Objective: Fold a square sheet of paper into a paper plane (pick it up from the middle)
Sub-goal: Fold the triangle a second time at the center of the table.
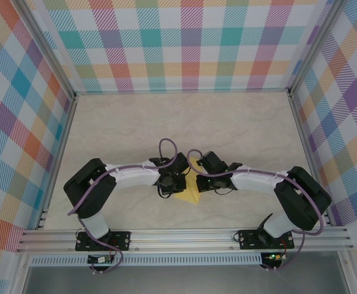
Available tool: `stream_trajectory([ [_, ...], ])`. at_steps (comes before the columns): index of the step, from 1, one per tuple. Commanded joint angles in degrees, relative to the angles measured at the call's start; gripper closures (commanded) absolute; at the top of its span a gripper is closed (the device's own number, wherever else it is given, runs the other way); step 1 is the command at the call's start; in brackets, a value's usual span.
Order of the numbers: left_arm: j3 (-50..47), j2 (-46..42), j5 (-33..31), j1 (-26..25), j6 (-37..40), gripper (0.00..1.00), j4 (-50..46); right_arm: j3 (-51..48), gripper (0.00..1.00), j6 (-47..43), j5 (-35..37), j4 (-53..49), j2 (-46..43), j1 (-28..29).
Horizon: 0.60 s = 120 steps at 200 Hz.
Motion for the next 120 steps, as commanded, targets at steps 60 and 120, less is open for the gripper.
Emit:
stream_trajectory([
  [60,-1.0,2.7,0.6,-0.2,0.6,0.94,-0.2,0.8,0.95,-0.9,1.0,-1.0,1.2,-0.5],
  [120,-1.3,2.6,0.4,-0.2,0.6,0.95,-0.1,2.0,0.95,-1.6,1.0,-2.2,2.5,-0.6],
])
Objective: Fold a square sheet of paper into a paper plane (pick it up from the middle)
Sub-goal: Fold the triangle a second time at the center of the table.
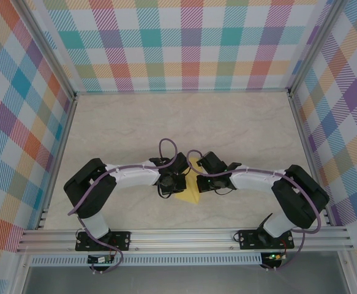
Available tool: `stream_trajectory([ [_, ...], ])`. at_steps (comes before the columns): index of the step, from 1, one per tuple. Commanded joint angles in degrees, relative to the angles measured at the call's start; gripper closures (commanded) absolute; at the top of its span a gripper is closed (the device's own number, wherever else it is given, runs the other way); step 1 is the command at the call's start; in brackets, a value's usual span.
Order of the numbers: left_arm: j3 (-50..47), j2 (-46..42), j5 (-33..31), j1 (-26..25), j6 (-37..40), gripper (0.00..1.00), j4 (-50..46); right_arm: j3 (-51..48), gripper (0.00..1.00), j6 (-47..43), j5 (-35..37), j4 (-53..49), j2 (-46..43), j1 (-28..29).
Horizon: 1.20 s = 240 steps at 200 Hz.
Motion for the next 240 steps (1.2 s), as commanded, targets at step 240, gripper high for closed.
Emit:
stream_trajectory([
  [240,-0.3,-3.6,-2.6,-0.3,0.1,0.9,-0.3,0.9,0.95,-0.6,0.1,-1.3,2.3,-0.9],
])
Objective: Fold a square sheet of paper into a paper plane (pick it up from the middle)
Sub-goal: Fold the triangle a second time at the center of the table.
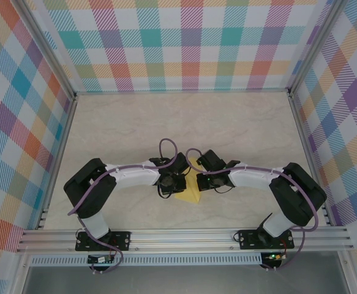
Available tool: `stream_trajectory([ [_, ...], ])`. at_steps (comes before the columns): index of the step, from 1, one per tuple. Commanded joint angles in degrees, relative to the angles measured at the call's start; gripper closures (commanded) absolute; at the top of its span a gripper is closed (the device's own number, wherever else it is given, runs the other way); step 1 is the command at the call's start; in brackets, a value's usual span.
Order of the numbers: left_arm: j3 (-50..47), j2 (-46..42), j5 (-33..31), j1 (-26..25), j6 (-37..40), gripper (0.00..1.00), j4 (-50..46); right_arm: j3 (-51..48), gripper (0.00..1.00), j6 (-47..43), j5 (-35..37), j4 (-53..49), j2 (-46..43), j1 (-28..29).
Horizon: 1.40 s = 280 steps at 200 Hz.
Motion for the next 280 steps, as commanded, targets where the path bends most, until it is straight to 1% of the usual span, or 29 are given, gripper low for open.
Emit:
stream_trajectory([
  [1,-0.4,-3.6,-2.4,-0.3,-0.3,0.9,-0.3,-0.8,0.95,0.1,-0.2,0.1,0.8,-0.2],
  [13,-1.3,-6.2,-3.2,-0.2,-1.5,0.89,0.4,-0.9,0.95,0.0,0.1,-0.2,0.5,-0.2],
  [32,-3.8,-10.4,-1.2,0.8,-1.9,0.92,5.9,-1.0,0.95,-0.2,0.1,-0.3,0.5,-0.2],
  [38,-4.8,-11.6,0.1,1.3,-2.3,0.94,8.3,-1.0,0.95,-0.1,0.1,-0.4,0.5,-0.3],
  [45,-6.6,-12.6,2.1,1.7,-2.9,0.96,14.1,-1.0,0.95,0.0,0.1,-0.6,0.5,-0.3],
  [58,-9.2,-13.1,6.3,3.1,-4.1,1.0,21.4,-1.6,0.95,0.1,-0.1,-0.2,0.3,-0.2],
  [69,-10.9,-12.8,9.5,4.0,-5.0,1.0,27.3,-1.7,0.95,0.2,-0.1,0.1,0.2,-0.2],
  [97,-13.6,-9.0,14.4,5.6,-9.0,1.0,38.4,-2.0,0.95,0.3,-0.2,0.4,0.6,-0.2],
  [125,-14.6,-3.9,17.7,6.3,-11.3,1.0,47.0,-2.1,0.95,0.4,-0.1,0.5,0.9,-0.2],
  [160,-14.8,-1.3,17.1,6.5,-11.1,1.0,47.2,-2.3,0.95,0.3,-0.4,0.5,0.9,-0.2],
  [206,-14.8,-0.7,15.1,6.4,-7.6,1.0,41.9,-1.8,0.95,0.0,-0.6,0.5,1.1,-0.2],
  [240,-14.7,1.8,14.7,6.5,-6.2,1.0,41.4,-1.6,0.95,0.0,-0.5,0.3,1.2,-0.2],
  [280,-16.3,2.7,11.9,6.5,-6.9,1.0,39.7,-1.7,0.93,0.2,-0.4,0.1,1.0,-0.2],
])
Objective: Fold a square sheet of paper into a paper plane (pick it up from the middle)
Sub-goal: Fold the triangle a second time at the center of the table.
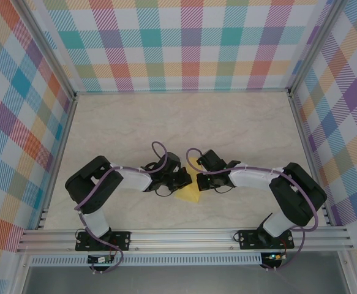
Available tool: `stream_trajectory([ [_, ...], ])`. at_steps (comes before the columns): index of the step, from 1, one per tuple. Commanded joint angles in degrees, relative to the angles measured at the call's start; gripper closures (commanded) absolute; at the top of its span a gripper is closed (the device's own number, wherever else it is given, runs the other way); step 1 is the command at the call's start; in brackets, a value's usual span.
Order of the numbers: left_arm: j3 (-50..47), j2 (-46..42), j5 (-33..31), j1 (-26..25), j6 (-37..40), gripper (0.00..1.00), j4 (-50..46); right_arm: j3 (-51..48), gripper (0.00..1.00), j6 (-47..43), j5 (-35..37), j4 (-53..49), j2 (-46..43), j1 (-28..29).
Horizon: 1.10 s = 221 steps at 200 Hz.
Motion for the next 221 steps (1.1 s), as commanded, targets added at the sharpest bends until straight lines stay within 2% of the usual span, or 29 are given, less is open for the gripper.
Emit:
stream_trajectory([
  [1,-1.7,0.5,-3.0,0.4,0.8,1.0,-3.0,-1.2,0.93,0.2,0.0,-0.7,0.9,-0.2],
  [18,-1.8,0.7,-3.6,0.4,1.0,1.0,-4.1,-1.1,0.9,1.0,-0.2,-0.8,-0.1,-0.2],
  [40,-1.9,1.8,-2.5,0.3,1.1,1.0,-3.2,0.3,0.79,2.3,0.3,-3.1,-3.1,-0.2],
  [50,-1.9,2.1,-2.5,0.3,1.2,1.0,-3.4,0.8,0.68,3.1,1.6,-4.7,-5.4,-0.2],
  [75,-2.1,2.3,-2.1,0.3,1.3,1.0,-3.3,0.1,0.51,7.5,2.9,-7.7,-12.7,-0.5],
  [93,-2.0,2.3,-2.1,0.3,1.4,1.0,-3.3,-2.1,0.6,10.4,-2.5,-5.6,-16.0,-0.7],
  [122,-1.7,2.1,-1.9,0.3,1.8,1.0,-4.0,-6.1,0.94,18.4,-16.8,5.3,-15.1,-0.7],
  [140,-1.3,2.2,-1.6,0.2,2.3,1.0,-4.5,-7.9,0.97,22.9,-20.9,10.8,-13.8,-0.6],
  [207,-0.5,3.0,-1.0,0.0,2.6,1.0,-4.7,-2.8,0.98,22.9,-23.9,8.0,-3.8,-0.5],
  [221,-0.4,2.9,-0.9,0.1,2.5,1.0,-4.6,-2.8,0.99,23.6,-22.5,8.6,-3.1,-0.4],
])
